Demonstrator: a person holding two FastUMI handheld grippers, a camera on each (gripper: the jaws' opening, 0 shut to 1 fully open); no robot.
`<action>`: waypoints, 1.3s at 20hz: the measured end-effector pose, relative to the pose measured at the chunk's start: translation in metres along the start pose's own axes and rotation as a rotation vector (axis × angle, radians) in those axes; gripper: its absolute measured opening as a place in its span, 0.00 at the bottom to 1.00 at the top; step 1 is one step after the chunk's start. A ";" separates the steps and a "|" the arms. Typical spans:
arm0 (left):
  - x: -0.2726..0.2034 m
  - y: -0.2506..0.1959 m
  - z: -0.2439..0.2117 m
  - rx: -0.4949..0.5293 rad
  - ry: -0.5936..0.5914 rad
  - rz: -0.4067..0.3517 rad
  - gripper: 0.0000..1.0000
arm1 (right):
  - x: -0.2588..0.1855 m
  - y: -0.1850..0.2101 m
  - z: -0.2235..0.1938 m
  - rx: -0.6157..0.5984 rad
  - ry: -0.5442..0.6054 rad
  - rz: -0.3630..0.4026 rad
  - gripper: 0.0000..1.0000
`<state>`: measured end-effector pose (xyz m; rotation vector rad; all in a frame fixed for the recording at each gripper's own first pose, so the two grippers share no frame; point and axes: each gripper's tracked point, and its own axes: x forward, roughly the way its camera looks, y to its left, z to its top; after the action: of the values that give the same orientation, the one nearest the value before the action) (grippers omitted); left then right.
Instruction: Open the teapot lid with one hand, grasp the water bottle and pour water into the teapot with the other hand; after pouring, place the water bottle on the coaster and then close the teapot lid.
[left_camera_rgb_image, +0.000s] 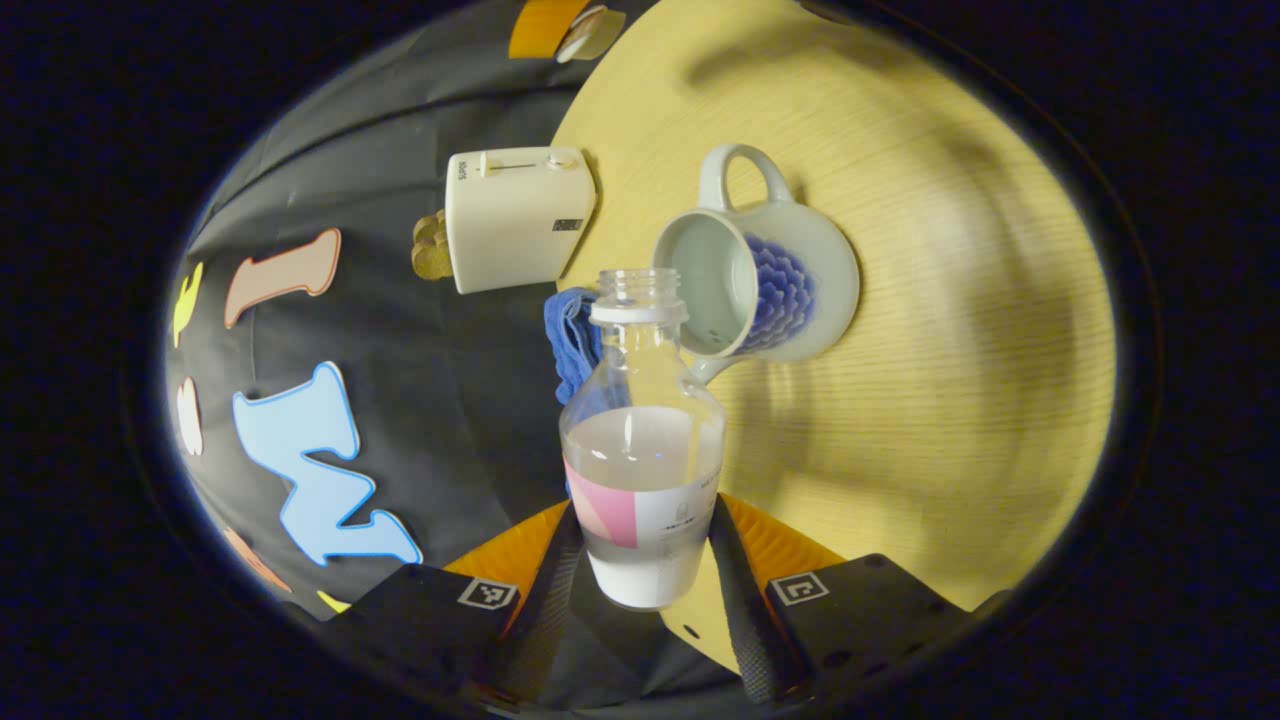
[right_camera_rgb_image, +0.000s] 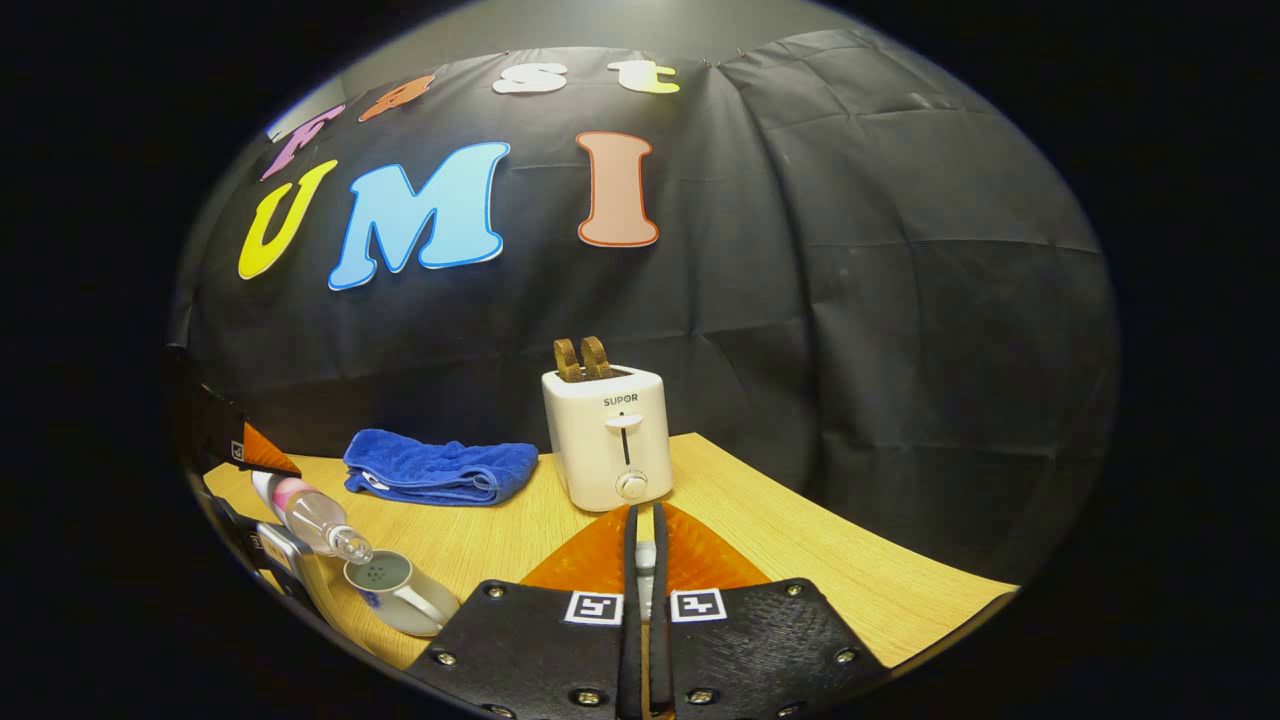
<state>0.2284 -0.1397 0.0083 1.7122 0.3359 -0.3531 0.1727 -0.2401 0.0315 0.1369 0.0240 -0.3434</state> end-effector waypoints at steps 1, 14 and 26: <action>-0.001 0.001 0.001 0.028 0.008 0.007 0.80 | 0.000 0.001 0.000 0.001 -0.001 0.005 0.03; -0.007 0.007 -0.003 0.326 0.122 0.001 0.80 | -0.003 0.007 0.004 0.001 -0.011 0.023 0.03; -0.009 0.029 -0.005 0.475 0.184 0.050 0.80 | -0.004 0.007 0.006 0.019 -0.011 0.035 0.03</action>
<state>0.2326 -0.1394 0.0391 2.2240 0.3619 -0.2500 0.1713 -0.2329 0.0387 0.1545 0.0070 -0.3092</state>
